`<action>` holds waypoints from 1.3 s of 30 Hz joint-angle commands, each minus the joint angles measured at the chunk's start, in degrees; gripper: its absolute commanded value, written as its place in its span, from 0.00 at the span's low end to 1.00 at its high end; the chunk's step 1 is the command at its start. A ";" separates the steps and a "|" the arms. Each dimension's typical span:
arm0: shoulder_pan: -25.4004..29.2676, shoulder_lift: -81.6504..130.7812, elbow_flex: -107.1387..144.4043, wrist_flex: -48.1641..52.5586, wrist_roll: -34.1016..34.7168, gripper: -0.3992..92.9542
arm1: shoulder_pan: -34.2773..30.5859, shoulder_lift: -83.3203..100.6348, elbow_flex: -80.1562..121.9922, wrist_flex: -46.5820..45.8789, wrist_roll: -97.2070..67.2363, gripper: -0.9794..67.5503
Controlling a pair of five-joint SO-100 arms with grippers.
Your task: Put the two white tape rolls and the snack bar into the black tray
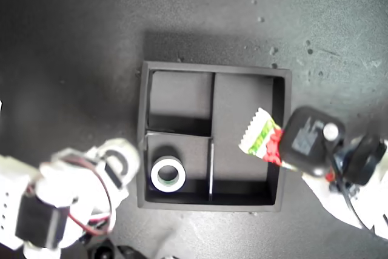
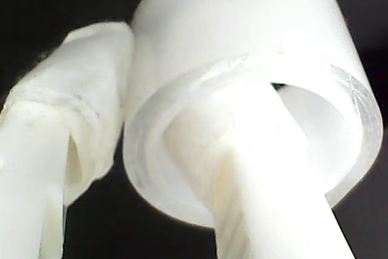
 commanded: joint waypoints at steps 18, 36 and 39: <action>-10.90 -24.70 -21.36 3.60 11.69 0.01 | 1.67 0.53 -0.53 8.44 17.14 0.01; -10.20 -35.95 -32.26 3.69 13.27 0.01 | 8.35 0.35 -5.36 -10.90 -99.49 0.01; -9.76 -35.07 -32.43 3.78 11.43 0.01 | 8.44 0.26 -4.13 -13.54 -111.27 0.01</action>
